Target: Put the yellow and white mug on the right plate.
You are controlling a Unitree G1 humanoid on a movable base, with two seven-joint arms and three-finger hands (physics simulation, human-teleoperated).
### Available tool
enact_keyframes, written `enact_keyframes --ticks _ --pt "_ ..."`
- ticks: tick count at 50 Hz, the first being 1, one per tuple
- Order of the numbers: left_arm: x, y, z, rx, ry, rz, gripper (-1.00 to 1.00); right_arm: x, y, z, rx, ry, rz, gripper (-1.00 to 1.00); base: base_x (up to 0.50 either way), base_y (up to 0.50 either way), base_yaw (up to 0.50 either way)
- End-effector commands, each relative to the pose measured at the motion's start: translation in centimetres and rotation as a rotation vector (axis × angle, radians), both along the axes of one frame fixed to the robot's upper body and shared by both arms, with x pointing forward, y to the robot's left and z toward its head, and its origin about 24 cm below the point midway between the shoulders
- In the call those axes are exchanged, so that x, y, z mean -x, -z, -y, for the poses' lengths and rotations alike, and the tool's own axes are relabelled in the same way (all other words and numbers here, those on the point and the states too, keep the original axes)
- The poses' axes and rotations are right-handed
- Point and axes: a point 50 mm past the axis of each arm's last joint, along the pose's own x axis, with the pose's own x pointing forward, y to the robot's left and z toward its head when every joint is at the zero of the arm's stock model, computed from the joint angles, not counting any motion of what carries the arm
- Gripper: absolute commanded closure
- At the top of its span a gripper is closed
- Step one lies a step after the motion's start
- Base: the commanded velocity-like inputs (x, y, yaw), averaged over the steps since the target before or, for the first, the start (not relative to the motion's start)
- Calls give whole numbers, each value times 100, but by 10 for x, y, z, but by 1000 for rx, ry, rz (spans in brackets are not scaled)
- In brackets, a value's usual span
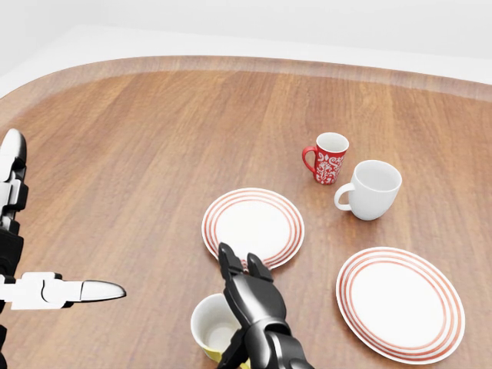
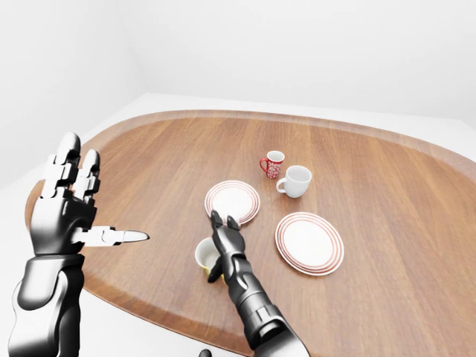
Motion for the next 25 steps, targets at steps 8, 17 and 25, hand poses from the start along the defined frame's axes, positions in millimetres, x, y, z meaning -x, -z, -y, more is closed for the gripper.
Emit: enact_keyframes --ticks 8,17,25 --pt "0 0 0 0 0 0 -100 2 5 1 10 -6 -6 100 0 0 0" --pt "0 0 0 1 1 0 -100 -1 2 2 4 3 4 100 0 0 0" --pt "1 -1 0 0 0 4 -100 -2 1 3 0 7 6 100 0 0 0"
